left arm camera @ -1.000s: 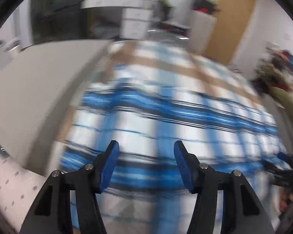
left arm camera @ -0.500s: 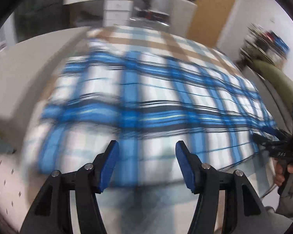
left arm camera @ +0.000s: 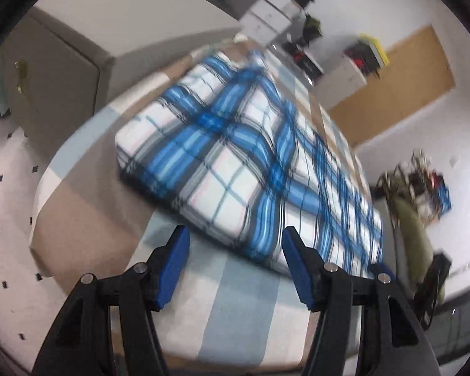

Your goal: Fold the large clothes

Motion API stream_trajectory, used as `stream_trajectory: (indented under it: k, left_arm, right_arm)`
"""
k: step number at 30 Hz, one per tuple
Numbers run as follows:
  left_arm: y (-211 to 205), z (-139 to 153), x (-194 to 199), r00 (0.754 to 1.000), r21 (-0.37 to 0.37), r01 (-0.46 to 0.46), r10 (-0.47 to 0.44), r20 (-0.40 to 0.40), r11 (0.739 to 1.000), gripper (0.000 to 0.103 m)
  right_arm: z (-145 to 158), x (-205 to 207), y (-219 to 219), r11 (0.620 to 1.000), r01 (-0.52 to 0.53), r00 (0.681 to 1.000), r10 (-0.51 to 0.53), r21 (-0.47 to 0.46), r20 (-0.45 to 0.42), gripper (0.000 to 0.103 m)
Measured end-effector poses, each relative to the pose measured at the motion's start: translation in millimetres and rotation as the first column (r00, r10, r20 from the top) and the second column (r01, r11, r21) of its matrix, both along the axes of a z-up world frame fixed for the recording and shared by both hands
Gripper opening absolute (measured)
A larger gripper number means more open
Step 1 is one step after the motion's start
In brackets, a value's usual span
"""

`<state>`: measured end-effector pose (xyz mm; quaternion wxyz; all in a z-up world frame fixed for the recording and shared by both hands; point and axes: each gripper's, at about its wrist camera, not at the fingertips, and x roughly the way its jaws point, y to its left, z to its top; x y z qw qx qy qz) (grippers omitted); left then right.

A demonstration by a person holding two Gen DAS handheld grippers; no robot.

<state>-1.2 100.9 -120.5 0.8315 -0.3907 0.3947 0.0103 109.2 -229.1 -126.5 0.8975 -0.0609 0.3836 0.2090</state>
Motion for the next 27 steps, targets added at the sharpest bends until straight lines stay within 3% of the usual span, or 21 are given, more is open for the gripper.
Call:
stream_trajectory:
  k: [5,8,10,12,20,24,27]
  left_arm:
    - [7.2,2.9,8.2,0.990,-0.013,-0.132,0.132,0.052,0.991,0.056]
    - [2.7,5.5,19.3,0.985,0.011,-0.168,0.167,0.044,0.986,0.054]
    - [-2.4,0.3,31.4,0.986,0.013,-0.166,0.166,0.013,0.986,0.017]
    - [-5.7,-4.6,38.2,0.987,0.011,-0.158,0.158,0.009,0.987,0.006]
    - [-7.2,27.2,9.9,0.981,0.159,-0.175,0.157,0.118,0.972,0.001]
    - [0.1,13.9,14.4,0.986,0.117,-0.157,0.150,0.071,0.981,0.001]
    - [0.0,16.9,17.1,0.986,0.096,-0.150,0.142,0.086,0.984,0.001]
  right_arm:
    - [-0.9,-3.5,-5.0,1.000,0.028,1.000,-0.028,0.010,-0.007,0.103]
    - [-1.4,-0.8,-4.3,1.000,0.028,1.000,-0.028,0.005,-0.008,0.103]
    - [-0.9,-0.6,-3.2,1.000,0.022,1.000,-0.022,0.002,-0.008,0.103]
    - [-0.4,-1.5,-2.4,1.000,0.016,1.000,-0.016,-0.001,-0.005,0.103]
    - [-0.5,-1.9,-3.5,1.000,0.023,1.000,-0.023,-0.013,-0.003,0.103]
    - [-5.2,1.9,-2.8,1.000,0.026,0.999,-0.026,-0.014,-0.024,0.103]
    - [-3.9,0.1,0.6,1.000,0.005,1.000,-0.006,-0.020,-0.019,0.103]
